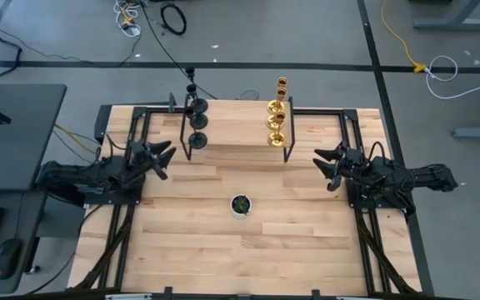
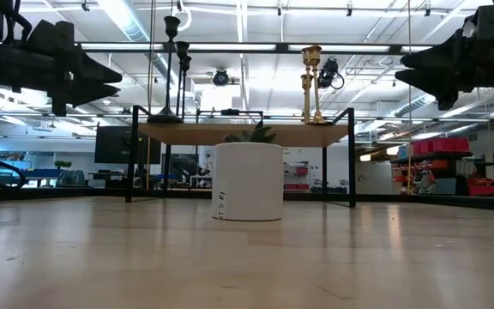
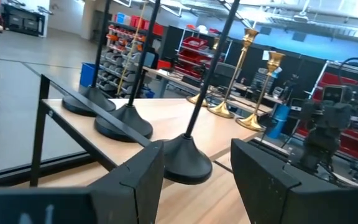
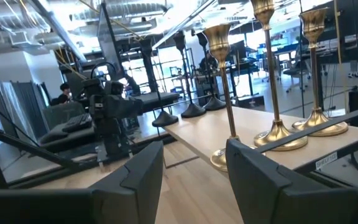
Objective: Pick & Place candle stick holders
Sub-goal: Return to Home Position
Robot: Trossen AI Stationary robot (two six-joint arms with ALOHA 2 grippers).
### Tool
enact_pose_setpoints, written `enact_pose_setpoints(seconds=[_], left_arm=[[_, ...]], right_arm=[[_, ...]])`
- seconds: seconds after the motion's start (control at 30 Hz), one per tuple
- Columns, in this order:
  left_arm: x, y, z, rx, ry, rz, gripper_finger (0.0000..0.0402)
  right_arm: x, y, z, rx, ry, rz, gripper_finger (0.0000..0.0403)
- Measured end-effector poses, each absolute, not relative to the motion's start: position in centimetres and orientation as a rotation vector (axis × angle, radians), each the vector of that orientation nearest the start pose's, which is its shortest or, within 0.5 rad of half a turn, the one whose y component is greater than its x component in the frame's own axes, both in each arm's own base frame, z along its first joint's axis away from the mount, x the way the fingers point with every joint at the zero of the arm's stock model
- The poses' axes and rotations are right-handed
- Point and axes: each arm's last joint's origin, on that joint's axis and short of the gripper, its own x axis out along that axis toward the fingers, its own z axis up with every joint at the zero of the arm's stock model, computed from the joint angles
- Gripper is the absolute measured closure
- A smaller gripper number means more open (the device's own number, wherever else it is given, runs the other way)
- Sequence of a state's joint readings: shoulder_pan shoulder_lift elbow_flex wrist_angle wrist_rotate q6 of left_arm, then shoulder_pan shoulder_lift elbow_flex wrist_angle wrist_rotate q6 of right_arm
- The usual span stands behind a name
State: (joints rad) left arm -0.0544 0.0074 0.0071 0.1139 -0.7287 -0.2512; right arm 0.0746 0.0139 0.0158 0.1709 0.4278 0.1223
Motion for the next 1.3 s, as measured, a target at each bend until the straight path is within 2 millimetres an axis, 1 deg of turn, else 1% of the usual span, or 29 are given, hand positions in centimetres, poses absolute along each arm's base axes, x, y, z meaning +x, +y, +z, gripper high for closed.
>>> enact_pose_setpoints(seconds=[0.33,0.43,0.57,0.67,0.77,0.9,0.97,1.13,1.3], left_arm=[[9.07,1.43,17.54,-0.286,-0.191,0.656,0.0214],[9.06,1.43,17.56,-0.231,-0.174,0.658,0.0214],[9.31,1.1,17.4,-0.132,-0.12,0.529,0.0214],[9.45,0.86,17.43,-0.109,-0.113,0.422,0.0214],[9.51,0.71,17.52,-0.11,-0.12,0.357,0.0214],[9.57,0.57,17.44,-0.032,-0.099,0.311,0.0214],[9.57,0.55,17.44,-0.041,-0.1,0.304,0.0214],[9.58,0.55,17.44,-0.141,-0.115,0.3,0.0214],[9.58,0.55,17.45,-0.195,-0.123,0.296,0.0214]], right_arm=[[9.43,-0.5,18.38,0.164,-0.189,-0.342,0.0227],[9.43,-0.5,18.38,0.164,-0.189,-0.342,0.0227],[9.43,-0.5,18.38,0.164,-0.189,-0.342,0.0227],[9.43,-0.5,18.38,0.164,-0.189,-0.342,0.0227],[9.43,-0.5,18.38,0.164,-0.189,-0.342,0.0227],[9.43,-0.5,18.38,0.164,-0.189,-0.342,0.0227],[9.43,-0.5,18.38,0.164,-0.189,-0.342,0.0227],[9.43,-0.5,18.38,0.163,-0.189,-0.342,0.0227],[9.43,-0.5,18.38,0.163,-0.189,-0.342,0.0227]])
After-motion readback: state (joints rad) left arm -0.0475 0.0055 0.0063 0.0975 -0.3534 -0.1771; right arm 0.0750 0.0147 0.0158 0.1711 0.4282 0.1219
